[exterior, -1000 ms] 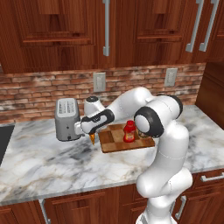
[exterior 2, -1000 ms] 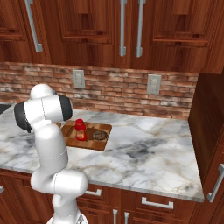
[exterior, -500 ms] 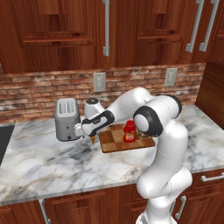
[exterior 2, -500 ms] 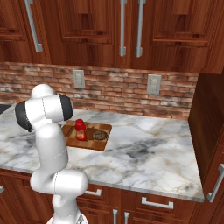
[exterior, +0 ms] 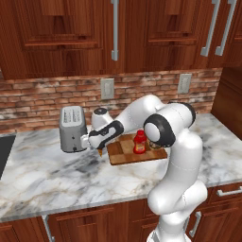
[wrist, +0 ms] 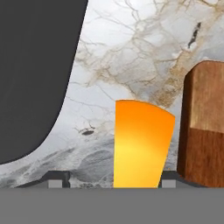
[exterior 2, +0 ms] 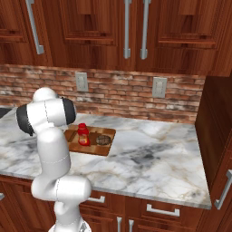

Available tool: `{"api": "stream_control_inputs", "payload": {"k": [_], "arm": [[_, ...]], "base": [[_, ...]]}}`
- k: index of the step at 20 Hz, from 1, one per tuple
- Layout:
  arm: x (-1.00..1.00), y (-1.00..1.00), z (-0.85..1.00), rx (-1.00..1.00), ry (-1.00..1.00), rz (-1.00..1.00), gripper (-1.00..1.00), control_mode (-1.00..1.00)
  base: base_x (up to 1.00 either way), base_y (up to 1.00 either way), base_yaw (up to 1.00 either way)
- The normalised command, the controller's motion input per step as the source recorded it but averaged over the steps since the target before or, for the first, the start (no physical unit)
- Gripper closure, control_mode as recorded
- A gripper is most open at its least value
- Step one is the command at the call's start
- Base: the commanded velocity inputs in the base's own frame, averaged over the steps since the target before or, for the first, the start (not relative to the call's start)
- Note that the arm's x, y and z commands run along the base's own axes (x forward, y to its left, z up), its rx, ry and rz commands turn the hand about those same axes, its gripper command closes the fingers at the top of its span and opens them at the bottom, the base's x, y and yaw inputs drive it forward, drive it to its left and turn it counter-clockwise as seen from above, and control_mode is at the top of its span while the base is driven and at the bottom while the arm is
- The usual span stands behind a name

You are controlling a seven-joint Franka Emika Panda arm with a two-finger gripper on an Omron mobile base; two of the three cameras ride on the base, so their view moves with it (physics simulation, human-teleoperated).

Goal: Retrieve the reheated potato from the microwave, then place the potato, cheese, and condiment on the cutting board.

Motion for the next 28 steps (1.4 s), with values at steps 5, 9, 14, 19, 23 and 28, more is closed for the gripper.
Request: {"api": "stream_control_inputs", "payload": {"k": [5,9,14,19,23,28], "arm": [[0.02,0.00,-0.04,0.00,0.00,-0.02,1.00,-1.00],[0.00,0.00,0.00,0.00,0.00,-0.01,1.00,-1.00],[0.00,-0.07,0.13,-0.01,0.00,0.00,1.00,-1.00],[0.00,-0.26,0.22,0.00,0.00,0.00,1.00,-1.00],[0.00,-0.30,0.16,-0.03,0.00,-0.02,1.00,-1.00],[-0.02,-0.26,0.08,-0.03,0.00,-0.02,1.00,-1.00]], "base": [[0.00,0.00,0.00],[0.00,0.00,0.00],[0.00,0.00,0.00],[0.00,0.00,0.00],[0.00,0.00,0.00],[0.00,0.00,0.00]]}}
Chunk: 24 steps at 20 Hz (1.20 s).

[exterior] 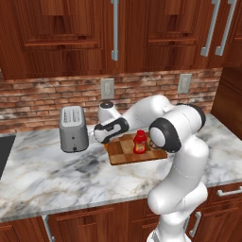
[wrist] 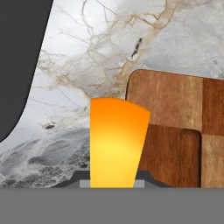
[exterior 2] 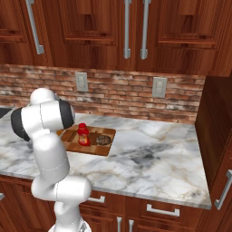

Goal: Retrieve the reheated potato from the microwave, then place the potato, cheese, and condiment on the cutting board.

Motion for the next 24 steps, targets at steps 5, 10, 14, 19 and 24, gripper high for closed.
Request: {"api": "stream_control_inputs", "payload": {"k": [5,10,14,19,24], "arm": [[0.00,-0.11,0.01,-0.04,0.00,0.01,1.00,-1.00],[0.00,-0.19,0.00,-0.02,0.00,0.10,1.00,-1.00],[0.00,-0.22,0.00,0.00,0.00,0.17,1.00,-1.00],[0.00,-0.19,-0.02,0.00,0.00,0.15,1.00,-1.00],[0.00,-0.16,-0.05,0.00,0.00,0.10,1.00,-1.00]], "base": [[0.00,0.00,0.00],[0.00,0.00,0.00],[0.00,0.00,0.00],[0.00,0.00,0.00],[0.00,0.00,0.00]]}}
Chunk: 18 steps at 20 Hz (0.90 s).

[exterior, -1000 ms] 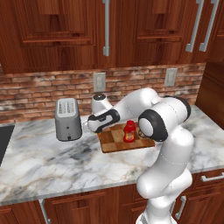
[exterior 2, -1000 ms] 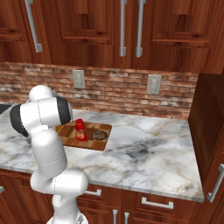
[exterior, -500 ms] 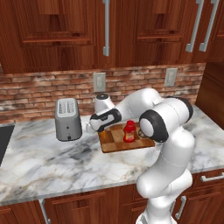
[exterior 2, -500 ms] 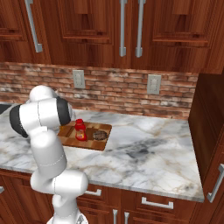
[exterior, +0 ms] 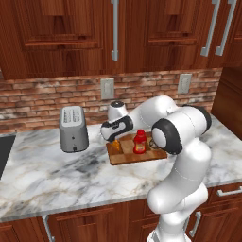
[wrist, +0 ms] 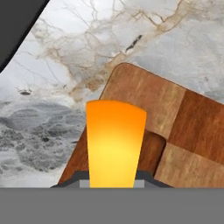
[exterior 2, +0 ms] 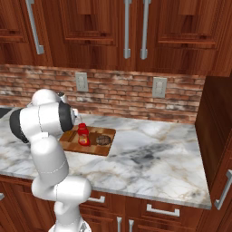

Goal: Retrieve the reheated potato from the microwave, then place the potato, cheese, and condiment on the cutting board.

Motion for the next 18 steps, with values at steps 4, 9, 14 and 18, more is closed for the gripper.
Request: {"api": "stream_control_inputs", "payload": {"k": [4,9,14,18], "arm": [[0.00,-0.03,-0.10,0.00,0.00,0.04,1.00,-1.00],[0.00,-0.03,-0.14,0.00,0.00,0.01,1.00,-1.00],[0.00,-0.13,-0.12,0.00,0.00,0.00,1.00,-1.00],[0.00,-0.17,-0.08,-0.01,0.00,0.00,1.00,-1.00]], "base": [[0.00,0.00,0.00],[0.00,0.00,0.00],[0.00,0.00,0.00],[0.00,0.00,0.00]]}}
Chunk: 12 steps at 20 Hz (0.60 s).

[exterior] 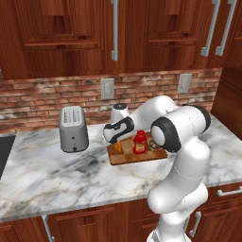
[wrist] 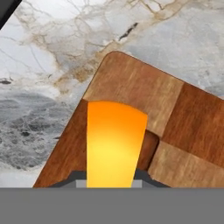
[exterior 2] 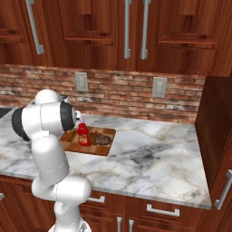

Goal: Retrieve the reheated potato from the microwave, then place the potato, cheese, and condiment on the cutting board.

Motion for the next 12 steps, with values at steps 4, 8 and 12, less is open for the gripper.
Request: {"api": "stream_control_inputs", "payload": {"k": [4,8,12], "arm": [[0.00,-0.19,-0.05,-0.02,0.00,0.00,1.00,-1.00],[-0.02,-0.23,0.00,0.00,0.00,0.00,1.00,-1.00],[0.00,-0.19,0.00,0.00,0.02,0.00,1.00,-1.00]], "base": [[0.00,0.00,0.00],[0.00,0.00,0.00],[0.00,0.00,0.00]]}}
